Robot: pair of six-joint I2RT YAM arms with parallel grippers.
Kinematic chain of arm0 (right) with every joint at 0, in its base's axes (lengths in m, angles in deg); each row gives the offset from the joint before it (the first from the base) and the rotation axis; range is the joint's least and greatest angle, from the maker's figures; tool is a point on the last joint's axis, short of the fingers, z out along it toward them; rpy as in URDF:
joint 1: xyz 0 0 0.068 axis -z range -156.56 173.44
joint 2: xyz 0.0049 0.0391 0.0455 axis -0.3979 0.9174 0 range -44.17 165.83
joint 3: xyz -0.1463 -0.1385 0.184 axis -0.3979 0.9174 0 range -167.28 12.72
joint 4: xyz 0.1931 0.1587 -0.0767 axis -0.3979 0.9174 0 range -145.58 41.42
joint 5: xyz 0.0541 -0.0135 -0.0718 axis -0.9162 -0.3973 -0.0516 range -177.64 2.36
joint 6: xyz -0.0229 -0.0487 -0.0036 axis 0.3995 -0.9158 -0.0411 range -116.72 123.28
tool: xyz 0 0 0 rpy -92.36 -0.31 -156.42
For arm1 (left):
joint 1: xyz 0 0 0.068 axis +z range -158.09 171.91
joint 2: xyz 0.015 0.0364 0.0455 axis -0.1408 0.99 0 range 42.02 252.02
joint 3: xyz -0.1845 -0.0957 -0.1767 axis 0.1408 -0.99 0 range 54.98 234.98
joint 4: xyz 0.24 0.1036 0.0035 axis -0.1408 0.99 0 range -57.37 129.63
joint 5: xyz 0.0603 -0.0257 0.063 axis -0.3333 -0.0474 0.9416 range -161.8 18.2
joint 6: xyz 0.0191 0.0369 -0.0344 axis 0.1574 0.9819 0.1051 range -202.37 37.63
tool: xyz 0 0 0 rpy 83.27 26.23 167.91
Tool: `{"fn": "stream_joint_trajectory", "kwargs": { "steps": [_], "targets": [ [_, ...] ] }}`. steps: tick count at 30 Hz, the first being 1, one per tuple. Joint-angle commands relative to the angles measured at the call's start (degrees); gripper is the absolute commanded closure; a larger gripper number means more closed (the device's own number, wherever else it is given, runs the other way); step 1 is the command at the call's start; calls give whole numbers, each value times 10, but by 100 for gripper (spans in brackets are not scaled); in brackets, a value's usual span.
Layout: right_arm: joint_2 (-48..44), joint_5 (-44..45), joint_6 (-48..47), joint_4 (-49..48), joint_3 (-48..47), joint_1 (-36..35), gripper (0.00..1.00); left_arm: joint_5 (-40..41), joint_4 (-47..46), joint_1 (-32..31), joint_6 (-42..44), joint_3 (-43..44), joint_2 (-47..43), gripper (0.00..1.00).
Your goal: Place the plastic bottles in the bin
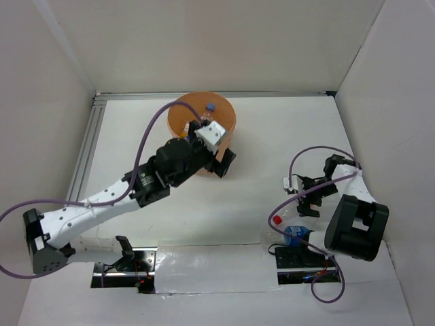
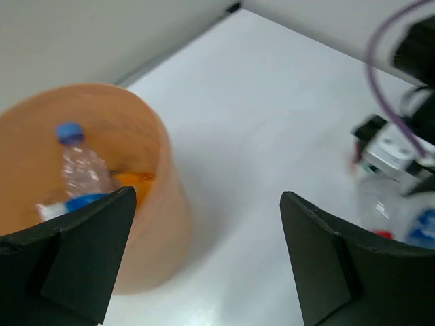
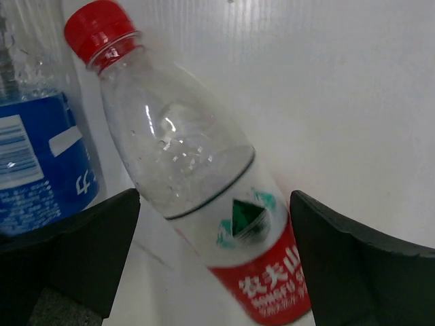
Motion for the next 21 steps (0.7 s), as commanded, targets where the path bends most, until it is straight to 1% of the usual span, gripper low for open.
{"fn": "stream_joint_trajectory", "kwargs": {
  "steps": [1, 2, 4, 5, 7, 8, 9, 10, 11, 12, 13, 14, 15, 16, 17, 18, 19, 20, 21],
  "targets": [
    [0, -3, -209, -109, 42, -28, 2, -53, -39, -43, -35, -99, -34, 0],
    [0, -3, -184, -127, 51, -39, 2, -53, -54, -56, -54, -121, -40, 0],
    [16, 10, -171, -156, 64, -67, 2, -85, -97, -89, -71, -170, -47, 0],
    [23, 10, -171, -162, 71, -74, 5, -91, -109, -101, -79, -181, -47, 0],
    [41, 19, -162, -169, 71, -85, 24, -91, -124, -129, -84, -193, -23, 0],
    [41, 19, -144, -169, 58, -85, 34, -91, -131, -134, -96, -193, -15, 0],
    [50, -14, -130, -159, 18, -85, 45, -101, -136, -134, -108, -201, -7, 0],
    [61, -35, -116, -133, -10, -85, 58, -108, -145, -144, -108, -215, -2, 0],
    [67, -58, -77, -120, -78, -85, 62, -108, -164, -149, -108, -224, 6, 0],
    [75, -85, -52, -107, -79, -85, 65, -108, -174, -149, -113, -233, 6, 0],
    [94, -138, -29, -80, -157, -85, 69, -108, -186, -155, -113, -251, 6, 0],
    [105, -165, -1, -70, -200, -91, 71, -108, -199, -155, -113, -261, 12, 0],
    [117, -191, 69, -64, -242, -98, 72, -108, -211, -155, -113, -270, 13, 0],
    [128, -236, 108, -64, -323, -118, 74, -117, -232, -161, -119, -287, 13, 0],
    [147, -257, 151, -72, -362, -131, 74, -117, -242, -161, -119, -295, 18, 0],
    [155, -275, 196, -87, -397, -147, 74, -124, -250, -161, -119, -303, 18, 0],
    [161, -292, 294, -111, -429, -163, 74, -124, -255, -166, -124, -310, 24, 0],
    [166, -312, 360, -200, -474, -203, 74, -124, -255, -166, -124, -321, 24, 0],
    [166, -312, 433, -260, -488, -224, 72, -124, -255, -166, -129, -327, 24, 0]
  ]
}}
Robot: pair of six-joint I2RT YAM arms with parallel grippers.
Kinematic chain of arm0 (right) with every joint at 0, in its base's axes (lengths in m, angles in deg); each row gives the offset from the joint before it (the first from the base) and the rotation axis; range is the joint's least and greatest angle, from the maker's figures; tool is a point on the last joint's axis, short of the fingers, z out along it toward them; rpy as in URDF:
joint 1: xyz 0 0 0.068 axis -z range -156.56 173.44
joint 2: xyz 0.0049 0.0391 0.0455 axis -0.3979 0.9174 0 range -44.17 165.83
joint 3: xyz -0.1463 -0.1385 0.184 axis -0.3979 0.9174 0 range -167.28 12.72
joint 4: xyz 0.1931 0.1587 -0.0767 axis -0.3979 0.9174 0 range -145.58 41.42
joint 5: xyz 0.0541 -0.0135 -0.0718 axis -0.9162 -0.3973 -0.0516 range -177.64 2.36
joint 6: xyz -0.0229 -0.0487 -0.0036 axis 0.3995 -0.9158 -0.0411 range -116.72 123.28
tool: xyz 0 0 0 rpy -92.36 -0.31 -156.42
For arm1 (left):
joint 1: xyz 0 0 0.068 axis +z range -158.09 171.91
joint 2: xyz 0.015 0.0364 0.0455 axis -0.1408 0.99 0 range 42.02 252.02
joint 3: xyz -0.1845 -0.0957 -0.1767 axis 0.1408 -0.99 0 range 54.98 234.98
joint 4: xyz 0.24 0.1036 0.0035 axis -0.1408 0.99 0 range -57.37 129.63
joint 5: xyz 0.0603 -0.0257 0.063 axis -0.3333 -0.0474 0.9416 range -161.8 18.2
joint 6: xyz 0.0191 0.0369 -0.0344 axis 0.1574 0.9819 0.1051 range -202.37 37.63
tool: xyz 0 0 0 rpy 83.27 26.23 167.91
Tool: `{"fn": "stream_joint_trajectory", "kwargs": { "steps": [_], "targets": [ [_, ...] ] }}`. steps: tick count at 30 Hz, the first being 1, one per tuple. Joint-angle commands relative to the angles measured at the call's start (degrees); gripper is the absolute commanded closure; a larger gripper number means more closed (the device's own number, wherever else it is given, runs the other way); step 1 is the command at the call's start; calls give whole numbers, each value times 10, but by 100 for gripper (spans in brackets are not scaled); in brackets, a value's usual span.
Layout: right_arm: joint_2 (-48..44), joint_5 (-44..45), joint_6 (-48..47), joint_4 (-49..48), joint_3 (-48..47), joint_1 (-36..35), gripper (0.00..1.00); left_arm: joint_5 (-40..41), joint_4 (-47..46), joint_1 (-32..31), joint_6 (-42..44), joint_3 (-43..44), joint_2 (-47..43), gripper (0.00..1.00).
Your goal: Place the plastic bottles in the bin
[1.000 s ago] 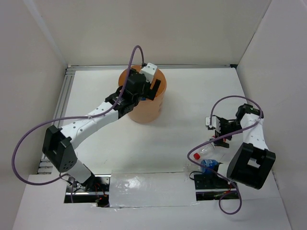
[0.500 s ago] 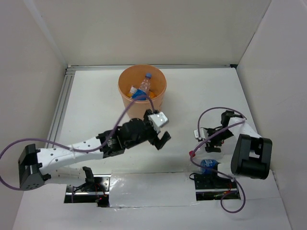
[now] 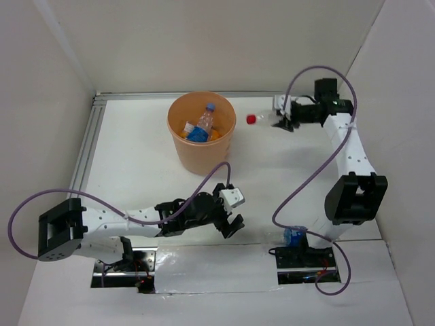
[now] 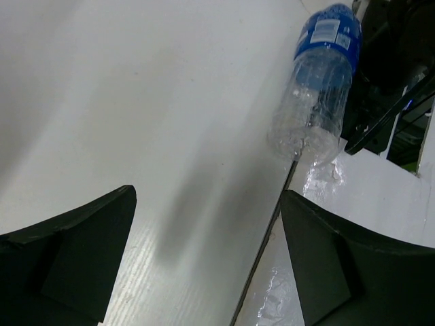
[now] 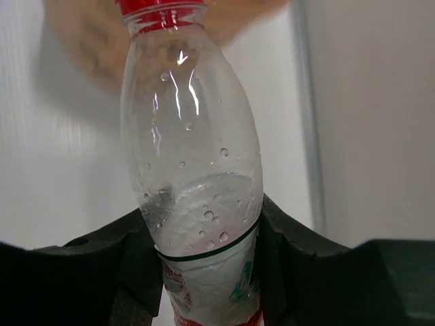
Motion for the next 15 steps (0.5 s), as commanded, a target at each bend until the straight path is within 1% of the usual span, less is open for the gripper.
{"fn": "stream_joint_trajectory", "kwargs": {
  "steps": [1, 2, 3, 4, 5, 6, 7, 8, 9, 10, 11, 12, 13, 14, 15],
  "targets": [
    [1, -110, 348, -174, -75, -88, 70, -16, -73, -6, -24, -20, 10, 0],
    [8, -102, 396, -220, -101, -133, 69, -16, -73, -11, -24, -26, 10, 0],
    [35, -90, 428, -265, -125, -158, 69, -16, -78, -11, -32, -38, 10, 0],
    [57, -83, 453, -265, -156, -179, 68, -9, -78, -11, -38, -38, 4, 0],
    [82, -83, 466, -255, -229, -212, 65, -9, -84, -11, -38, -46, -2, 0],
    [134, -75, 479, -239, -265, -229, 64, -3, -84, -11, -44, -51, -2, 0],
    [159, -75, 506, -239, -298, -242, 64, 5, -84, -17, -44, -51, -8, 0],
    [181, -69, 526, -239, -343, -253, 61, 5, -84, -17, -44, -51, -8, 0],
    [218, -62, 550, -258, -359, -271, 59, 11, -84, -17, -44, -51, -8, 0],
    [233, -55, 572, -269, -370, -279, 55, 11, -84, -17, -44, -51, -8, 0],
    [246, -54, 608, -276, -380, -285, 47, 17, -84, -17, -44, -51, -8, 0],
    [258, -54, 625, -276, -395, -286, 33, 17, -84, -17, -28, -42, -8, 0],
    [276, -54, 640, -282, -402, -292, 4, 17, -84, -23, -22, -29, -1, 0],
    [281, -61, 661, -273, -417, -292, 0, 10, -92, -23, -9, -22, 13, 0],
    [281, -54, 669, -265, -417, -292, 0, 2, -97, -23, -2, -15, 22, 0]
  ]
}}
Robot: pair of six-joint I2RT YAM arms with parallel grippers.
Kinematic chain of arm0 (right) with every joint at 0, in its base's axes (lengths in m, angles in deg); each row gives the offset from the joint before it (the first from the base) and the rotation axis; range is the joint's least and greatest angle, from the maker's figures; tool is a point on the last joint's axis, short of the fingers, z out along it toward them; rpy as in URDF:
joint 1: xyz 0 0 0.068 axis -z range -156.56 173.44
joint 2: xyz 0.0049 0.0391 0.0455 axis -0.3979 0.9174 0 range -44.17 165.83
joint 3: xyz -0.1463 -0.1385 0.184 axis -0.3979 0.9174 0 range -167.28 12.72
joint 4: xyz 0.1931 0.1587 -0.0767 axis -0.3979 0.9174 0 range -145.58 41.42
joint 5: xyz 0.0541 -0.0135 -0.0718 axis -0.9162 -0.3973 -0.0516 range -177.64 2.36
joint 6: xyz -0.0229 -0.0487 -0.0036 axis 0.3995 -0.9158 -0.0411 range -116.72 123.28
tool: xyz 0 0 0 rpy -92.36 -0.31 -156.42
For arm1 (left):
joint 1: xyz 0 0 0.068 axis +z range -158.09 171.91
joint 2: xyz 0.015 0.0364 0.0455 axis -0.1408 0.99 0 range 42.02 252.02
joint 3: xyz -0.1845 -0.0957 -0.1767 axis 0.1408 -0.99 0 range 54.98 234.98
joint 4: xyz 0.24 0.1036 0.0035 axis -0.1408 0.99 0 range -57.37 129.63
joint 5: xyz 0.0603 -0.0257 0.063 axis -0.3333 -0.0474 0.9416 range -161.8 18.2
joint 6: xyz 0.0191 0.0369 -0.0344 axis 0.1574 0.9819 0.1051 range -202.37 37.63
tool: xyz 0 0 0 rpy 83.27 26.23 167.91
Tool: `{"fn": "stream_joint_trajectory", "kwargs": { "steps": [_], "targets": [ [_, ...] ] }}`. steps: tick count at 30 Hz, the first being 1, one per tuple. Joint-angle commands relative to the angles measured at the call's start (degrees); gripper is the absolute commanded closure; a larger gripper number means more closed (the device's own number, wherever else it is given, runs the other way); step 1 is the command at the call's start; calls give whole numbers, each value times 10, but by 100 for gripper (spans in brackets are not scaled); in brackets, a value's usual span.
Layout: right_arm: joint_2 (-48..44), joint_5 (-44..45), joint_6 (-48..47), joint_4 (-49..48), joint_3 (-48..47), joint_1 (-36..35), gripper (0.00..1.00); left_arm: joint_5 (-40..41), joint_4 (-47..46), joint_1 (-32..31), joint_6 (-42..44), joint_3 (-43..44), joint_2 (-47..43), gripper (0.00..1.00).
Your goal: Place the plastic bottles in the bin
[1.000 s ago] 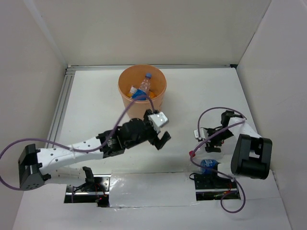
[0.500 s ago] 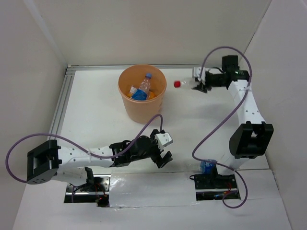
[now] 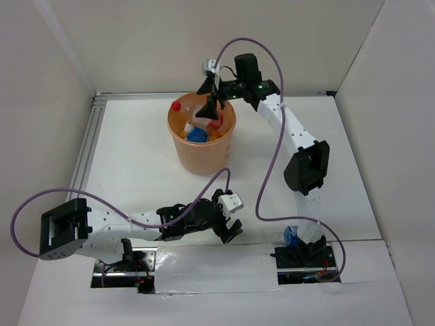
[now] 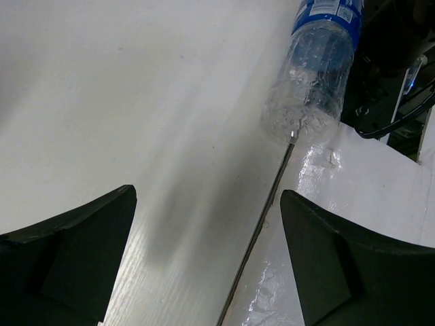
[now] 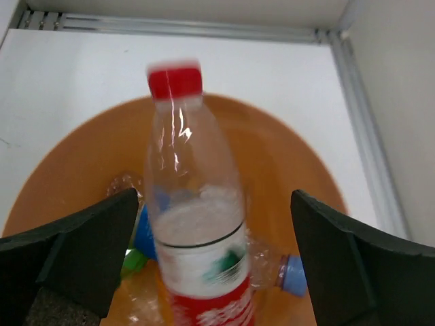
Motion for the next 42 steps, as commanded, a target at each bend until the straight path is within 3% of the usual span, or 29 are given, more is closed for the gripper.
{"fn": "stream_joint_trajectory", "kwargs": {
  "steps": [1, 5, 9, 16, 29, 32, 36, 37, 38, 41, 42],
  "targets": [
    [-6, 15, 115, -17, -34, 4, 0, -4, -63, -6, 30, 50, 24, 0],
    [-88, 49, 141, -29, 55, 56, 0, -79, -76, -6, 55, 97, 91, 0],
    [-178, 57, 116, -12, 213, 137, 0, -131, -91, -6, 60, 127, 166, 0],
    [-316, 6, 89, 2, 419, 298, 0, -186, -97, -11, 73, 177, 245, 0],
    [-467, -51, 57, 46, 640, 394, 0, -185, -119, -11, 73, 255, 363, 4],
    [-475, -65, 57, 54, 652, 417, 0, -185, -127, -11, 67, 277, 392, 15],
    [-486, -82, 28, 93, 657, 445, 0, -188, -114, -11, 62, 305, 405, 57],
    [-491, -88, 12, 103, 657, 452, 0, -179, -107, -11, 55, 305, 405, 91],
    [-491, -88, 12, 111, 652, 469, 1, -160, -99, -11, 55, 305, 396, 99],
    [-508, -101, 7, 122, 647, 523, 12, -102, -91, -6, 65, 280, 331, 100],
    [-516, -110, 7, 115, 647, 540, 23, -87, -81, -6, 65, 265, 310, 100]
  ]
}}
